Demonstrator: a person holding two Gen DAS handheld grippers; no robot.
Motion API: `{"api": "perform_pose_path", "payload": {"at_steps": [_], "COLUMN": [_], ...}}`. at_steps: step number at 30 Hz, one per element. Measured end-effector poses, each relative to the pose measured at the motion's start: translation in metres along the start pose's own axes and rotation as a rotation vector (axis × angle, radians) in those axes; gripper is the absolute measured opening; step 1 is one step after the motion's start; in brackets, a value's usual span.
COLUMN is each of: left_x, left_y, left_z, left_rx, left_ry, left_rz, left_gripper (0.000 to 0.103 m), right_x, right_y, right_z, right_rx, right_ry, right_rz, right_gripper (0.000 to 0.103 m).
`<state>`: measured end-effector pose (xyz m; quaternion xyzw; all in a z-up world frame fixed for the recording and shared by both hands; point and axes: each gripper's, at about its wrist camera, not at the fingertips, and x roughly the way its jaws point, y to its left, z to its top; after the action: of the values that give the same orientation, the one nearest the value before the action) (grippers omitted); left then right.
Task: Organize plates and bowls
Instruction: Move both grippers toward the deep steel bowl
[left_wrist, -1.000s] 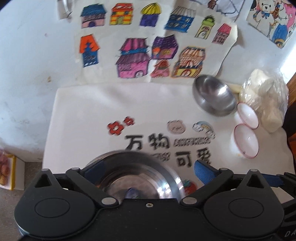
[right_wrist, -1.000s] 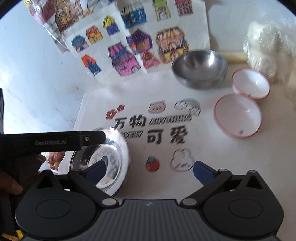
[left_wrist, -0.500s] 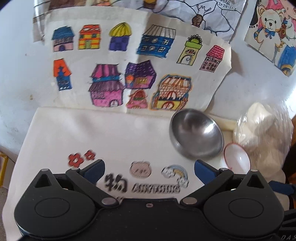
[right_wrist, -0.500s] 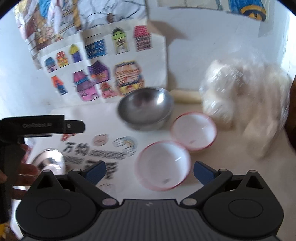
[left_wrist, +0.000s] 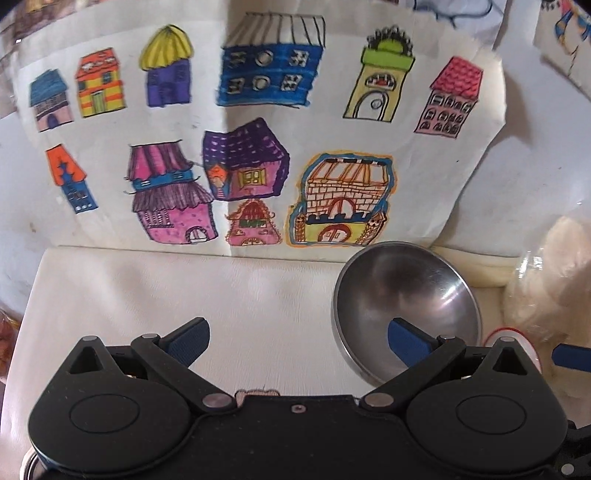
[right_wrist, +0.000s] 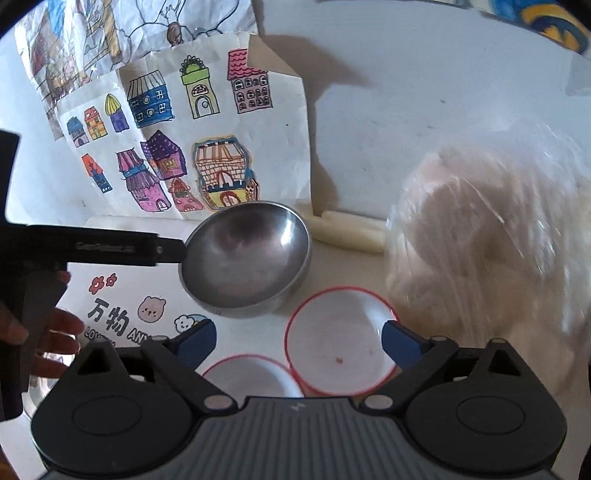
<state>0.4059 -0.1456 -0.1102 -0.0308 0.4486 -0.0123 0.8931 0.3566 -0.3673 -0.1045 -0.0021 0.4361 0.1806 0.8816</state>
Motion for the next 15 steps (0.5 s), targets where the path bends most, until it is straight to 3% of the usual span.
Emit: {"api": "perform_pose_path", "payload": {"at_steps": [4,11,15], "left_x": [0.013,0.021,0.023], "left_y": [-0.003,-0.005,-0.004], "left_z": [0.005,0.008,0.010], "left_rx": [0.001,0.014,0.031], "left_ry": [0.008,0.023,0.032], "left_rz": [0.012,0.043,0.069], "left_gripper": [0.102,0.102,0.102], "right_x": [0.012,0.033,0.045], "right_y": [-0.001,0.005,0.010], "right_z": [0.012,0.033,0.039], "right_rx": [-0.031,-0.117,-0.169], "right_ry": [0.021,0.034,0.050], "right_rz": [0.015,0.035,0.002], "right_gripper": [0.088,0.083,0.080]}}
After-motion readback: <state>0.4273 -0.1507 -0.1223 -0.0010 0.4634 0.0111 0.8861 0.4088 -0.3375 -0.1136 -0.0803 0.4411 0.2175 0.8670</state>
